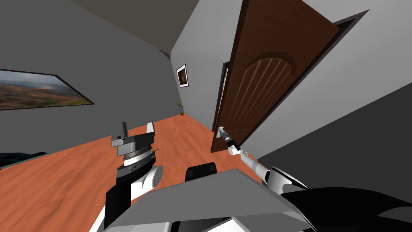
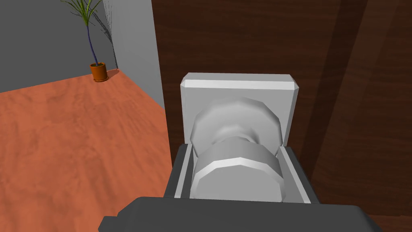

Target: Pull the door open

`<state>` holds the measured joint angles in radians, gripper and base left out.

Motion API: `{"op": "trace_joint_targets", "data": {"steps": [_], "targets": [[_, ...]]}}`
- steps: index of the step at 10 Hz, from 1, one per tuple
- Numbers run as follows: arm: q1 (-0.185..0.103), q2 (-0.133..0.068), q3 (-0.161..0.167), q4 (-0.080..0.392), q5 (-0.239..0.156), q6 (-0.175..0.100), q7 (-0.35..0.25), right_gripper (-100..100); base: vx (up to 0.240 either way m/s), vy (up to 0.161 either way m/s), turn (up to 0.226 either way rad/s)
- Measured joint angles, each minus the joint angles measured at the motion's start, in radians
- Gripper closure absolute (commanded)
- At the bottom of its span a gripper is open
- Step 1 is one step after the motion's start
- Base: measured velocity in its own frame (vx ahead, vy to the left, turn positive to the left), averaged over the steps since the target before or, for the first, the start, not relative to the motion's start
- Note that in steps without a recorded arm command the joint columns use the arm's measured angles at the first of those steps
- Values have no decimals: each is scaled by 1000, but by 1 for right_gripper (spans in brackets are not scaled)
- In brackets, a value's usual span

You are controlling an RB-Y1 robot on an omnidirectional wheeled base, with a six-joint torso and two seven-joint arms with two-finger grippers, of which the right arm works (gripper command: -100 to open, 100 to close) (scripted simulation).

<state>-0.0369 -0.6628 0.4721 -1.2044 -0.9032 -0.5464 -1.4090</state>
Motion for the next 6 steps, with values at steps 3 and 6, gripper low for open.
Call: {"op": "trace_joint_targets", "data": {"steps": [3,6], "targets": [[13,-38,36,-22,5,-21,-33,100,-205,-97,99],[20,-57,61,-30,9,-32,-53,100,-114,-49,39]]}}
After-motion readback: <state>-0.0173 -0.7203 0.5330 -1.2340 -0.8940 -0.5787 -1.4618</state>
